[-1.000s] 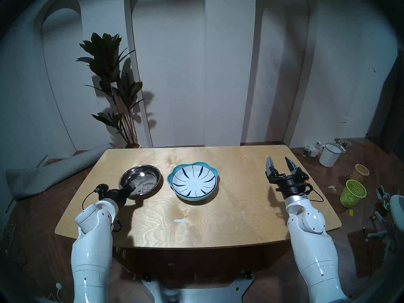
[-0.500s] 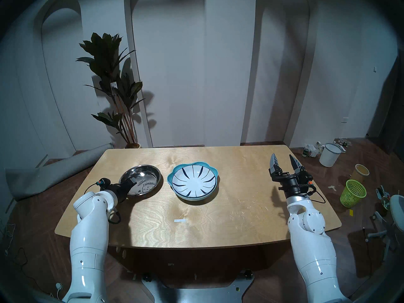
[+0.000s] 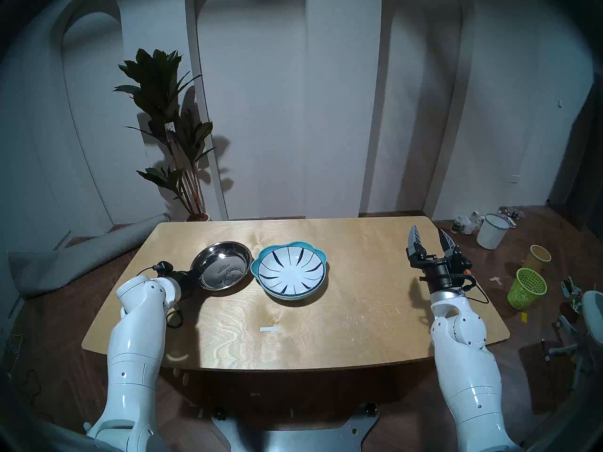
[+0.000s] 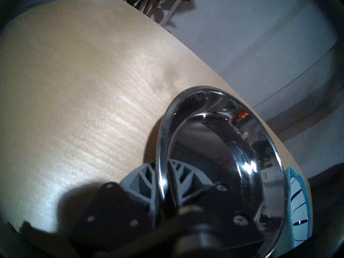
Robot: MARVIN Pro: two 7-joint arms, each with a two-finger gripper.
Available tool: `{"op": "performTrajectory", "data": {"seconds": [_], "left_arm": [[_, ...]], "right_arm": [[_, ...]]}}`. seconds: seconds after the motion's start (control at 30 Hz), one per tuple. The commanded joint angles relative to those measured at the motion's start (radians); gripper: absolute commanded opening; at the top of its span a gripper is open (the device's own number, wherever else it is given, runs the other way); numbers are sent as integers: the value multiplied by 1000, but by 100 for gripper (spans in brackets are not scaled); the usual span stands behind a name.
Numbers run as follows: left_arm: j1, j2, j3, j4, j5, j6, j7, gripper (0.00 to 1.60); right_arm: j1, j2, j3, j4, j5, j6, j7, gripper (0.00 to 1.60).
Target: Stack the plates into one stack
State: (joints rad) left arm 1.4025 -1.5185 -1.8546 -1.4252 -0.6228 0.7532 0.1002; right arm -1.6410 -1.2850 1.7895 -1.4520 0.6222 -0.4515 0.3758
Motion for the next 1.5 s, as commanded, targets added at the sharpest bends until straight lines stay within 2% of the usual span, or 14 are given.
{"op": "performTrajectory", "data": {"seconds": [0.0,0.33,0.77,1.3,1.47], "left_arm": [[-30,4,23,-1,5,-4,-11,0],[-23,1,12,-67,1,-12,-2,0],[-75,13,0,-114,-3,31,34,0],[-156,2,32,-191,-64,190,46,0],[-143,-18,84,-221,-76,207,51,0]], "right_arm": [[19,6,12,-14,4,-7,-2,160],[33,5,7,12,3,-6,1,160],[53,6,-6,40,1,-10,12,160],[52,0,-2,57,9,-23,17,160],[49,-3,1,60,12,-32,23,160]]}}
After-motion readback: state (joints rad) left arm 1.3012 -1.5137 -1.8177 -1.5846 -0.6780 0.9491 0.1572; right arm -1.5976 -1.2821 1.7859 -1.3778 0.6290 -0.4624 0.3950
